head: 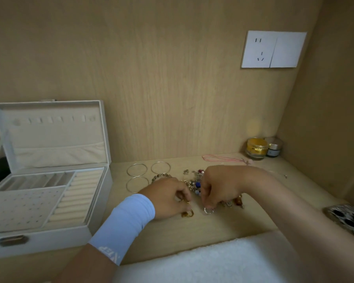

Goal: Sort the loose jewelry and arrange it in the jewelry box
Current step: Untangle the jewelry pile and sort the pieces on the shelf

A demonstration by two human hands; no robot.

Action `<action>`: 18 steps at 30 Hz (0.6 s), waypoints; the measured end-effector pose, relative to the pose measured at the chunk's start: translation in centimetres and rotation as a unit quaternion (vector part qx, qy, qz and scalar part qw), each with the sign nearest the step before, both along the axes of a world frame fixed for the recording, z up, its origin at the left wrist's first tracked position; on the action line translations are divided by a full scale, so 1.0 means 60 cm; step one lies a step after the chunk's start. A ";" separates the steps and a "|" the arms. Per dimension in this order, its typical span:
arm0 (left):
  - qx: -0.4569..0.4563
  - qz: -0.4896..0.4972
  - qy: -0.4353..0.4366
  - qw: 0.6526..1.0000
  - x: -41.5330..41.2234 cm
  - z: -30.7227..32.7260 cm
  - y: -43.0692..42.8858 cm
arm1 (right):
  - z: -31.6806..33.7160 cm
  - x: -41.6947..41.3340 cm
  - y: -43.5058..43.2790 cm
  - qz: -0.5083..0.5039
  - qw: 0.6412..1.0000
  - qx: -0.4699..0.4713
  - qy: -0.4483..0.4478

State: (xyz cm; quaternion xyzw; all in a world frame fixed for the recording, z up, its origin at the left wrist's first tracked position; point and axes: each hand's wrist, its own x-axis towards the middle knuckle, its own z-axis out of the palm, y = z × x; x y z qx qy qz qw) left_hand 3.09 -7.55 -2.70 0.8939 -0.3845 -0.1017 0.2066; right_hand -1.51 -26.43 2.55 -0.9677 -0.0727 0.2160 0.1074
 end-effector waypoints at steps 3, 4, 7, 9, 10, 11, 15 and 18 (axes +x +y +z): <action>0.004 0.004 0.029 1.000 0.001 0.004 0.005 | -0.014 -0.019 0.012 0.017 1.000 0.018 -0.010; 0.009 0.008 0.041 0.999 0.000 0.005 0.008 | -0.022 -0.022 0.017 0.018 0.999 0.031 -0.016; 0.027 0.008 0.049 0.998 -0.004 0.009 0.017 | -0.034 -0.028 0.023 0.010 0.996 0.091 -0.016; 0.032 0.009 0.045 0.998 -0.006 0.012 0.022 | -0.033 -0.023 0.011 -0.022 0.991 0.122 -0.046; 0.034 0.013 0.047 0.998 -0.007 0.012 0.024 | -0.031 -0.018 0.001 -0.045 0.988 0.127 -0.083; 0.034 0.018 0.051 0.998 -0.008 0.013 0.025 | -0.030 -0.011 -0.011 -0.066 0.982 0.123 -0.126; -0.003 0.040 0.066 0.997 -0.001 0.024 0.020 | -0.033 0.023 -0.061 -0.143 0.960 0.043 -0.235; -0.056 0.067 0.031 0.996 0.021 0.033 -0.001 | -0.039 0.050 -0.092 -0.175 0.956 0.005 -0.236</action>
